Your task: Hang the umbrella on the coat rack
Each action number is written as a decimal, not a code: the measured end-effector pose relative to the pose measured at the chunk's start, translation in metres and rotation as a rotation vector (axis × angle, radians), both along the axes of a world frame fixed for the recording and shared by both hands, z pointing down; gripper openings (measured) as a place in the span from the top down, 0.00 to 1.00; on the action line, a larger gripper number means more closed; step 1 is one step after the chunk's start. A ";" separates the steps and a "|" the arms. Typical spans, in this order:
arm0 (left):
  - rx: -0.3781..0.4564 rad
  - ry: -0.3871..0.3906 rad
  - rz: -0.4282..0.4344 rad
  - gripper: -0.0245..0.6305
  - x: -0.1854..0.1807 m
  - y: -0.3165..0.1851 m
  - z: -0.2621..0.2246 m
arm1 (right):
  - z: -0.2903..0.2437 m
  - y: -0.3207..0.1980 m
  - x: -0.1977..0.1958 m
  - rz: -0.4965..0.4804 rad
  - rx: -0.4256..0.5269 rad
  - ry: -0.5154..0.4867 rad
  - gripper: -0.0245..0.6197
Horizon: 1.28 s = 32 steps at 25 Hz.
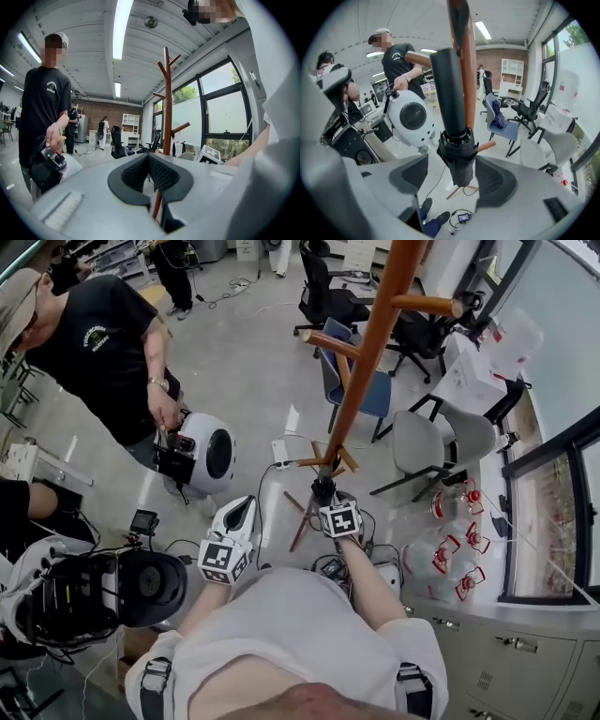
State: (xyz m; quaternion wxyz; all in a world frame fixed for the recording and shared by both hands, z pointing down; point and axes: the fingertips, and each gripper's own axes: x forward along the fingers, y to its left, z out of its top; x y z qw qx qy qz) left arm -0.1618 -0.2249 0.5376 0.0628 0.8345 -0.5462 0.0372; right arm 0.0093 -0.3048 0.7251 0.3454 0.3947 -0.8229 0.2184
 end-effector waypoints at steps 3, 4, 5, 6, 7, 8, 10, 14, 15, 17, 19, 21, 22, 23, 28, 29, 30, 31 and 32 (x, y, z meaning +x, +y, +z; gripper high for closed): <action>0.008 0.003 0.005 0.95 0.007 0.001 0.003 | -0.027 0.000 0.005 0.012 0.069 -0.041 0.52; 0.010 0.003 0.006 0.95 0.009 0.001 0.003 | -0.038 -0.001 0.006 0.018 0.096 -0.059 0.52; 0.013 0.004 0.008 0.95 0.011 0.001 0.003 | -0.050 -0.001 0.008 0.024 0.122 -0.077 0.52; 0.016 0.005 0.009 0.95 0.013 0.001 0.004 | -0.061 -0.001 0.010 0.030 0.149 -0.094 0.52; 0.019 0.007 0.009 0.95 0.014 0.001 0.004 | -0.073 -0.001 0.011 0.035 0.177 -0.111 0.52; 0.022 0.011 0.009 0.95 0.015 0.001 0.003 | -0.087 0.000 0.013 0.042 0.205 -0.128 0.52; 0.032 0.018 0.009 0.95 0.017 0.000 -0.003 | -0.115 0.001 0.016 0.057 0.273 -0.159 0.52; 0.060 0.031 0.006 0.95 0.023 0.002 -0.011 | -0.168 0.013 0.027 0.076 0.469 -0.209 0.52; 0.071 0.035 0.007 0.95 0.026 0.004 -0.013 | -0.177 0.019 0.030 0.073 0.510 -0.221 0.52; 0.096 0.040 0.011 0.95 0.032 0.008 -0.021 | -0.193 0.030 0.033 0.065 0.563 -0.255 0.52; 0.121 0.043 0.014 0.95 0.038 0.012 -0.027 | -0.204 0.040 0.038 0.065 0.607 -0.293 0.52; 0.137 0.045 0.017 0.95 0.042 0.015 -0.028 | -0.210 0.045 0.047 0.090 0.672 -0.312 0.56; 0.141 0.046 0.020 0.95 0.043 0.013 -0.029 | -0.214 0.044 0.051 0.114 0.705 -0.313 0.66; 0.142 0.046 0.023 0.95 0.042 0.010 -0.033 | -0.220 0.042 0.054 0.138 0.730 -0.313 0.77; 0.140 0.048 0.029 0.95 0.041 -0.001 -0.049 | -0.241 0.036 0.058 0.174 0.746 -0.354 0.95; 0.140 0.050 0.029 0.95 0.042 -0.001 -0.049 | -0.240 0.036 0.060 0.177 0.739 -0.363 0.95; 0.141 0.051 0.028 0.95 0.043 -0.001 -0.049 | -0.240 0.036 0.061 0.179 0.734 -0.370 0.95; 0.141 0.052 0.027 0.95 0.044 -0.001 -0.050 | -0.240 0.036 0.062 0.180 0.731 -0.374 0.95; 0.142 0.052 0.026 0.95 0.045 -0.001 -0.050 | -0.239 0.037 0.063 0.181 0.728 -0.376 0.95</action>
